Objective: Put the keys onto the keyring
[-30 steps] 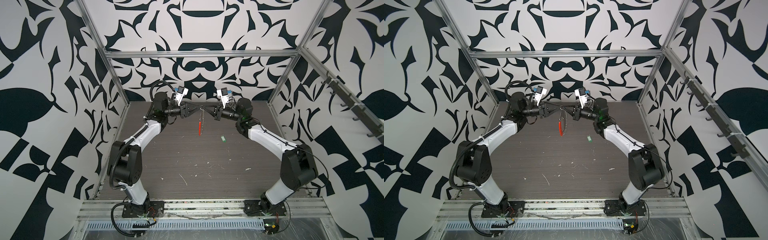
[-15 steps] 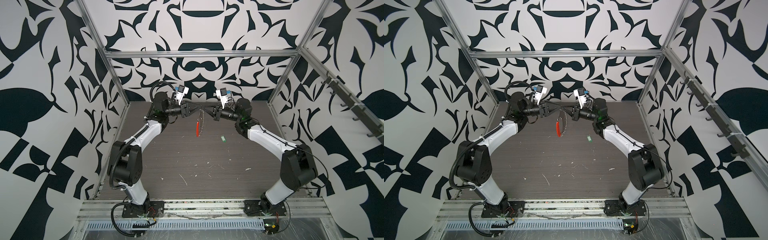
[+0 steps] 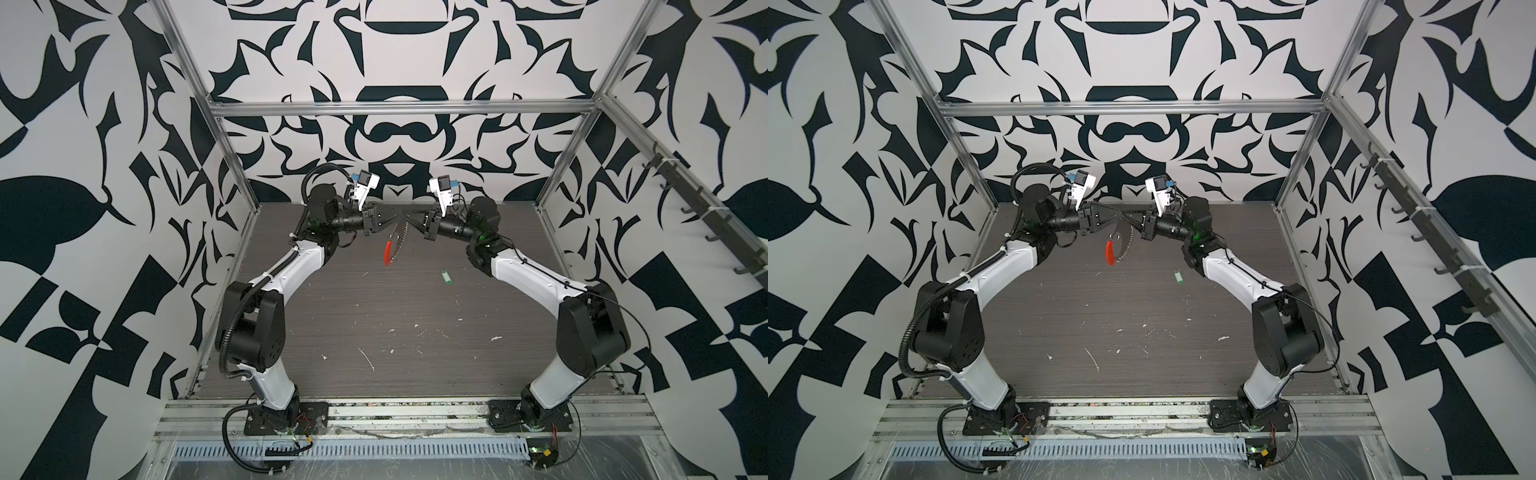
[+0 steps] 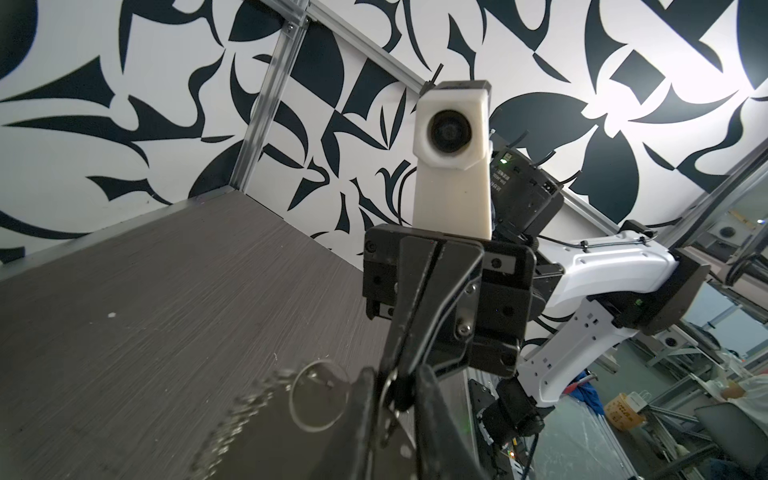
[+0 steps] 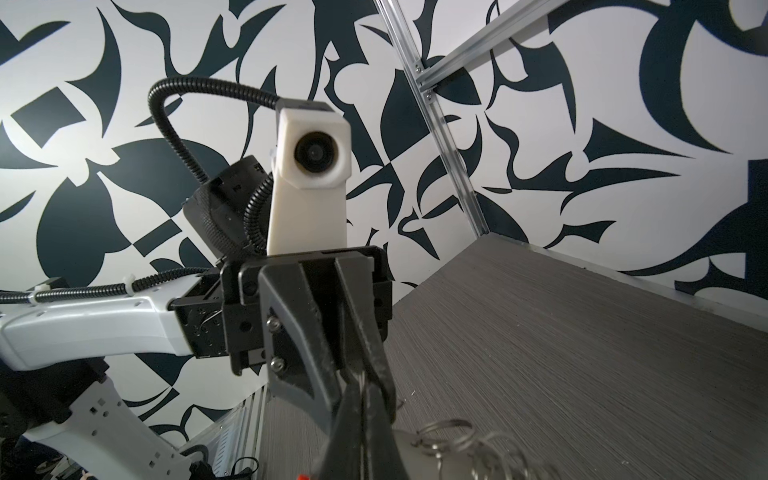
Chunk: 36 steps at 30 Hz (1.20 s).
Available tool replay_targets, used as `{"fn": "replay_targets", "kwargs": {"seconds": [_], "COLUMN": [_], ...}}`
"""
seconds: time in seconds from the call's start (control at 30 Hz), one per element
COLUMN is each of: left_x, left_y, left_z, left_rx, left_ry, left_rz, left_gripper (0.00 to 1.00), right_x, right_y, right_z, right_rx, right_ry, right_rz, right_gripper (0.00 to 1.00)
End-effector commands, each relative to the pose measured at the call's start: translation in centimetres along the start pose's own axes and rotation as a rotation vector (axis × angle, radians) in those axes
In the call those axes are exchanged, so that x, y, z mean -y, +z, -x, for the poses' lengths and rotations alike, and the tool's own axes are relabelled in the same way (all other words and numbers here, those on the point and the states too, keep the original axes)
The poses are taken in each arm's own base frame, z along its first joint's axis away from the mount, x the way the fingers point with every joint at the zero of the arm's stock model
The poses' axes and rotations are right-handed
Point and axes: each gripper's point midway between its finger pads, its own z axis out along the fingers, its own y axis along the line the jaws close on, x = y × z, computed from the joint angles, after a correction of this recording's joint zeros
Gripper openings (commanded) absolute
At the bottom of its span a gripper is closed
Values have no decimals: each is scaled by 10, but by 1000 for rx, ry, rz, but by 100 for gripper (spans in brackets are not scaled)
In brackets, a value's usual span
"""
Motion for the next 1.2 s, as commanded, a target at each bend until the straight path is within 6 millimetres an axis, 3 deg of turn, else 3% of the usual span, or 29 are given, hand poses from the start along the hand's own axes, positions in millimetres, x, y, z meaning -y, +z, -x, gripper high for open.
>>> {"fn": "replay_targets", "kwargs": {"seconds": [0.0, 0.1, 0.2, 0.3, 0.47, 0.73, 1.0, 1.17], "left_x": [4, 4, 5, 6, 2, 5, 1, 2], "left_y": [4, 4, 3, -3, -17, -21, -20, -14], "left_z": [0, 0, -2, 0, 6, 6, 4, 2], "left_rx": [-12, -14, -12, 3, 22, 16, 17, 13], "left_ry": [18, -1, -5, 10, 4, -10, -24, -38], "left_rz": [-42, -44, -41, -14, 21, 11, 8, -13], "left_gripper": [3, 2, 21, 29, 27, 15, 20, 17], "right_x": [-35, -34, -32, -30, -33, -35, -37, -37], "right_y": [2, 1, 0, -2, -3, -2, 0, 3], "right_z": [36, 37, 37, 37, 38, 40, 42, 42], "right_rx": [78, 83, 85, 83, 80, 77, 84, 85], "right_ry": [-103, -109, -120, -122, -125, -122, -114, -110], "right_rz": [76, 64, 45, 36, 44, 57, 70, 75], "right_gripper": [0, 0, 0, 0, 0, 0, 0, 0]}}
